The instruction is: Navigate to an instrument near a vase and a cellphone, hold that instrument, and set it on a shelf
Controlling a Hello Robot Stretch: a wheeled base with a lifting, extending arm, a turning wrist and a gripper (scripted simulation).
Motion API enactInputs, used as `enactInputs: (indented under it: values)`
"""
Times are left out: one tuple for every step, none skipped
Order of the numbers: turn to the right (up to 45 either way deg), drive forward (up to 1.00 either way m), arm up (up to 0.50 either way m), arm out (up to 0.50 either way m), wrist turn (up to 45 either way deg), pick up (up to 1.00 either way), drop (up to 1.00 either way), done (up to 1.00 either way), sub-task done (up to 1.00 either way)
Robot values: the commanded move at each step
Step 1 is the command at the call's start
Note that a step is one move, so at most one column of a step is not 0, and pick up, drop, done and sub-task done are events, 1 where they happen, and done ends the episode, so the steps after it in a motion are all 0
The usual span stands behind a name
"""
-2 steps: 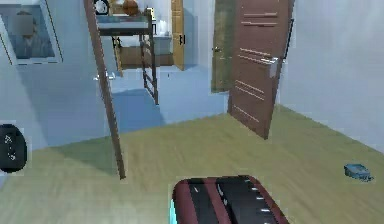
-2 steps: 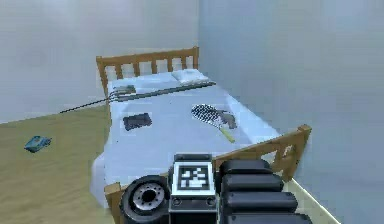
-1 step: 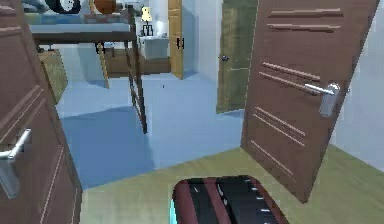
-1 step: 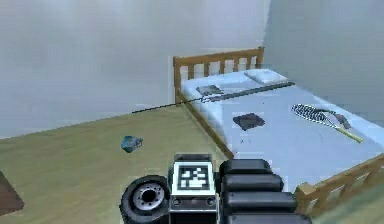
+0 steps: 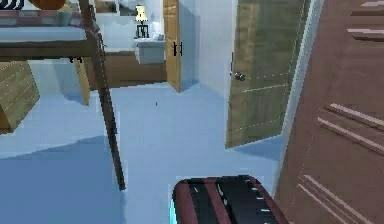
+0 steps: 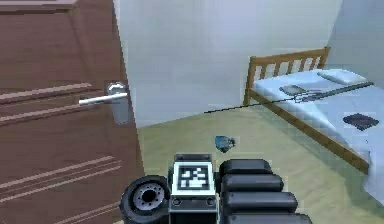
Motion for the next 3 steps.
enactInputs:
  values:
    - [0.0,1.00,0.00,0.00,0.0,0.00,0.00,0.00,0.00]
    - [0.0,0.90,0.00,0.00,0.0,0.00,0.00,0.00,0.00]
    - [15.0,0.00,0.00,0.00,0.0,0.00,0.00,0.00,0.00]
